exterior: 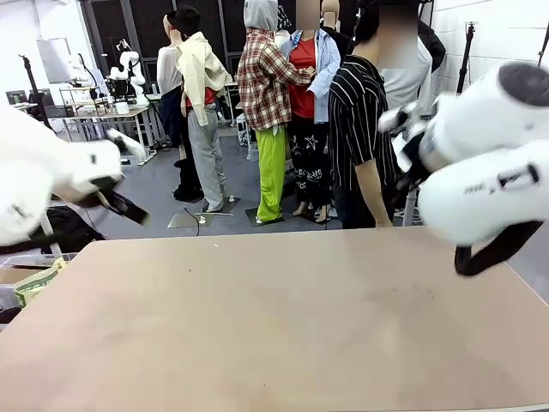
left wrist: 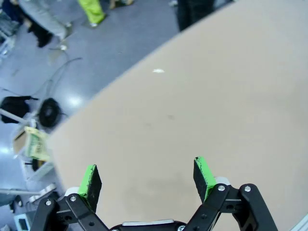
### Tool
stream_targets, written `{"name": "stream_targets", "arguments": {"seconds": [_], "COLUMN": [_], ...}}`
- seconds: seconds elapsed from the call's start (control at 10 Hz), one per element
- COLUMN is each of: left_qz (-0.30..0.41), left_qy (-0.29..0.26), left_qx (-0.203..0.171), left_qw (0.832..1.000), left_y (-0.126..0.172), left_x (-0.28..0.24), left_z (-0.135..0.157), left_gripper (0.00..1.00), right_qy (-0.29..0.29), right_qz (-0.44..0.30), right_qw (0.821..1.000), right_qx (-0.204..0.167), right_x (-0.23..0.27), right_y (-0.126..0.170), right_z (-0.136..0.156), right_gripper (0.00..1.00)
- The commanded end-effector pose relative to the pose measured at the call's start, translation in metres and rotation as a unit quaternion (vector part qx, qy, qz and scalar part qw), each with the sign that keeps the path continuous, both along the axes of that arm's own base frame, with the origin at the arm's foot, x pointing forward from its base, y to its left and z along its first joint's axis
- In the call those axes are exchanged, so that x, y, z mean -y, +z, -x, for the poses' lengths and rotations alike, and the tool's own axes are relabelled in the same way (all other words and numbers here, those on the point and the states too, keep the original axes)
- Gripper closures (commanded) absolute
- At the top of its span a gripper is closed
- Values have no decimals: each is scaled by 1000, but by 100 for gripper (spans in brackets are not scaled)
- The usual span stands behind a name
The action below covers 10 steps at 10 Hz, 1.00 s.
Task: Transfer purchased items from the store into the shopping bag.
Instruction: Open the Reusable shopping bag in the center of the table.
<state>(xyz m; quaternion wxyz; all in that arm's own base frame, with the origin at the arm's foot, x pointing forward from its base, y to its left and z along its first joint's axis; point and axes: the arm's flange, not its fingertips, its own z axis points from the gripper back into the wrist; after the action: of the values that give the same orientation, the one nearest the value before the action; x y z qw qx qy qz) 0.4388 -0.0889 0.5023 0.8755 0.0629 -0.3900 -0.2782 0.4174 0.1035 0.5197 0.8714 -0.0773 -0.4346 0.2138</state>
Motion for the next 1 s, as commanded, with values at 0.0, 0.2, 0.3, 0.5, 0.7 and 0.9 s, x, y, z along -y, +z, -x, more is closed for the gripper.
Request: {"name": "stream_targets", "arguments": {"seconds": [0.0, 0.2, 0.3, 0.5, 0.7, 0.9], "left_qz": [-14, 43, 98, 141, 167, 178], "left_qy": [71, 167, 220, 298, 343, 338], "left_qx": [-18, -36, -44, -51, -41, -39], "left_qw": [997, 984, 970, 943, 923, 924], "left_y": [13, 6, -2, -17, -29, -31], "left_x": [-62, -136, -173, -218, -237, -234], "left_z": [0, 17, 32, 57, 82, 83], "left_gripper": [0, 0, 0, 0, 0, 0], "right_qy": [-139, -264, -314, -393, -436, -440], "right_qz": [-11, -101, -144, -176, -224, -240], "right_qw": [989, 957, 934, 900, 870, 864], "right_qx": [41, 71, 92, 66, 52, 54], "right_x": [39, 133, 179, 223, 249, 244], "right_y": [13, 39, 40, 2, -39, -54], "right_z": [-2, 17, 40, 66, 90, 97], "right_gripper": [0, 0, 0, 0, 0, 0]}}
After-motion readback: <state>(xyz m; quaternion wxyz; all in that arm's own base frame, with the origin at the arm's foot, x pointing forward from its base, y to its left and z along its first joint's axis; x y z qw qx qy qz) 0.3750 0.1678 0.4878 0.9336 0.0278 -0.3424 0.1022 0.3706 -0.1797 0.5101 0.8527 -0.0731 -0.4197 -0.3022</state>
